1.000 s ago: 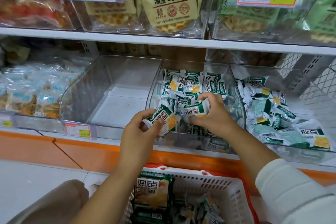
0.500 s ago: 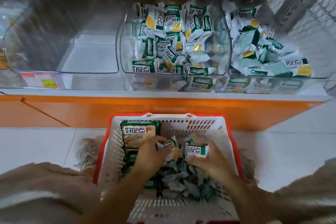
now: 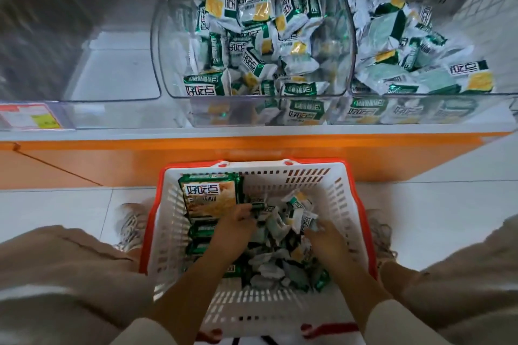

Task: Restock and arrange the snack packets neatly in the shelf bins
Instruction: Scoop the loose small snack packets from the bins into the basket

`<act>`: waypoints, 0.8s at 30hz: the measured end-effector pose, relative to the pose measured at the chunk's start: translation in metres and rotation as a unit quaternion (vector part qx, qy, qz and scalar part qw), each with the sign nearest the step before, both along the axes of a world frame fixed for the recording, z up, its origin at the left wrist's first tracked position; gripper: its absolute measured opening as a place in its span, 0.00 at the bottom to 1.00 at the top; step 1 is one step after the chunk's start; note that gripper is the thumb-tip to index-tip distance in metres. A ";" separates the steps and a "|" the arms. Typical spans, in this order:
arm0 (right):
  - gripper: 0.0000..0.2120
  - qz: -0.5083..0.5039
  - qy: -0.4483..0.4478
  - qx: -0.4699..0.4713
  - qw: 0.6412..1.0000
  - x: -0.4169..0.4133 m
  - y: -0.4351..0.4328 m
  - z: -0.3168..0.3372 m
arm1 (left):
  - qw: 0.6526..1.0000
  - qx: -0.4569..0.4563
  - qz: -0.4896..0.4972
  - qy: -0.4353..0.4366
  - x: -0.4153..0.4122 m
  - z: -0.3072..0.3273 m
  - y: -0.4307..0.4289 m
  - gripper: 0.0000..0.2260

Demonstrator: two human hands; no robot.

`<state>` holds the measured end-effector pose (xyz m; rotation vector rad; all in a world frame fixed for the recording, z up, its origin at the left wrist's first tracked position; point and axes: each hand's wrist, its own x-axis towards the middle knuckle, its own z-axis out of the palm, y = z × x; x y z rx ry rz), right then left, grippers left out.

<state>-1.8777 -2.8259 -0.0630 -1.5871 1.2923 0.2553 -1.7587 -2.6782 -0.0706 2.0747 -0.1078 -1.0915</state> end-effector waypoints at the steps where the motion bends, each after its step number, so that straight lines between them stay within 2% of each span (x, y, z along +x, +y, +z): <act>1: 0.04 0.020 -0.022 -0.033 0.999 0.006 0.000 0.008 | 0.998 -0.020 0.007 -0.063 0.001 0.016 0.000 0.17; 3: 0.07 0.035 -0.123 -0.085 0.988 0.018 0.003 0.030 | 0.977 -0.080 0.022 -0.195 0.003 0.060 -0.002 0.14; 7: 0.08 0.067 -0.333 -0.150 0.929 0.048 0.012 0.133 | 0.898 -0.205 0.020 -0.390 0.031 0.162 -0.007 0.11; 9: 0.08 0.093 -0.395 -0.158 0.900 0.065 0.009 0.177 | 0.861 -0.198 -0.004 -0.468 0.059 0.198 -0.006 0.13; 11: 0.08 0.123 -0.419 -0.193 0.879 0.089 -0.005 0.205 | 0.832 -0.146 -0.055 -0.533 0.092 0.219 -0.006 0.16; 13: 0.10 0.196 -0.378 -0.240 0.873 0.120 -0.025 0.221 | 0.820 -0.070 -0.141 -0.551 0.121 0.227 -0.008 0.20; 16: 0.15 0.370 -0.177 -0.274 0.870 0.165 -0.063 0.222 | 0.836 0.023 -0.236 -0.495 0.146 0.235 -0.016 0.24; 18: 0.23 0.471 -0.045 -0.271 0.838 0.184 -0.076 0.215 | 0.837 0.073 -0.288 -0.460 0.152 0.238 -0.023 0.25; 19: 0.27 0.501 -0.008 -0.267 0.823 0.190 -0.078 0.212 | 0.832 0.094 -0.312 -0.450 0.154 0.238 -0.026 0.25; 21: 0.31 0.524 0.017 -0.264 0.809 0.200 -0.080 0.207 | 0.821 0.127 -0.342 -0.439 0.157 0.237 -0.032 0.26; 24: 0.28 0.542 0.010 -0.270 0.796 0.207 -0.085 0.200 | 0.821 0.142 -0.355 -0.425 0.161 0.235 -0.038 0.24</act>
